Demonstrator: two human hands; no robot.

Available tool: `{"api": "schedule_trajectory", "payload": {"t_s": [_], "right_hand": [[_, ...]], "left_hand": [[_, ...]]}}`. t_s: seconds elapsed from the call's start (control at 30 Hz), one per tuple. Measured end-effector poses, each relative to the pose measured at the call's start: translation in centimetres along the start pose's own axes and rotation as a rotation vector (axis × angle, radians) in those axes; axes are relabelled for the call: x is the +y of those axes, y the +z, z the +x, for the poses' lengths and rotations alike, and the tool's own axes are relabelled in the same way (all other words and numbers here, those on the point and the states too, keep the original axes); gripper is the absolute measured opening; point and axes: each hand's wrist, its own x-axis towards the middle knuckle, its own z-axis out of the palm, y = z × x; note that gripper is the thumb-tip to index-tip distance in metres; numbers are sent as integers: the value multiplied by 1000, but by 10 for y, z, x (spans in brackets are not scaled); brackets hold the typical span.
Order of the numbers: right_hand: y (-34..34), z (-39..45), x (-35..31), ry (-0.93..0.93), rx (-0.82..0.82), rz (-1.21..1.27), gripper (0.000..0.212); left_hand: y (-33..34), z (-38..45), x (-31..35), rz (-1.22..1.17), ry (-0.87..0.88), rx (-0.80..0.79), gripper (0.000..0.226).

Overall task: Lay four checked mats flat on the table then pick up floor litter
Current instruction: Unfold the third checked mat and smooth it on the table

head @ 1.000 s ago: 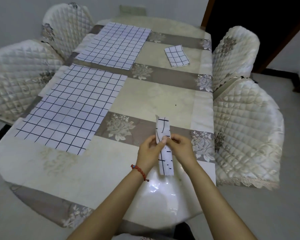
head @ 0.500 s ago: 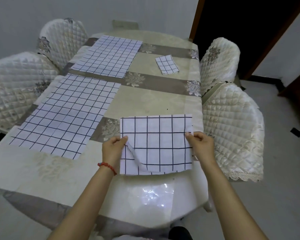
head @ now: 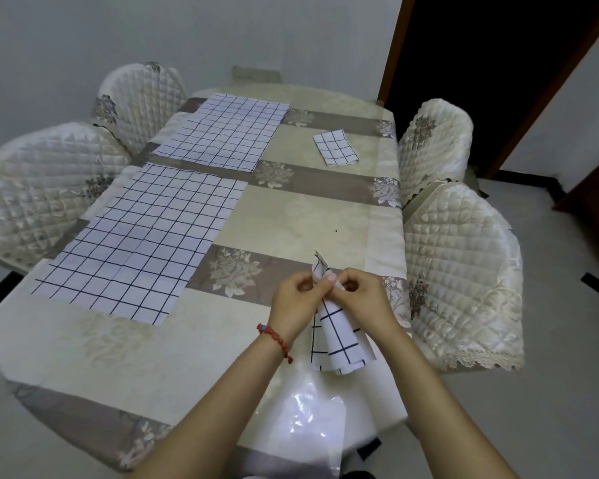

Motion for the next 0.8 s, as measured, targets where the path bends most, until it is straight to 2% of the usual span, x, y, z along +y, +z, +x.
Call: {"api": "schedule_trajectory", "payload": {"t_s": [0.1,0.3,0.5,0.6,0.7,0.8], "right_hand": [[0,-4,-8,-32,-75,-41,28],[-11,-5,-18,-27,-144,-101,21],[-26,-4,-25,-63,-63,-205,22],[-39,-4,-29,-109,16,-217,20],[-44,-3,-35,-173,44,-298,20],[-39,0,-44,-254,-14,-437,7]], "left_hand": [[-1,2,7,-24,-19,50,28],[-16,5,9,-57,-11,45,20],[-37,10,10,3,109,12,25],[-54,17,11,138,176,78,27],[-61,20,15,370,242,130,10],[-51,19,22,564,411,64,47]]}}
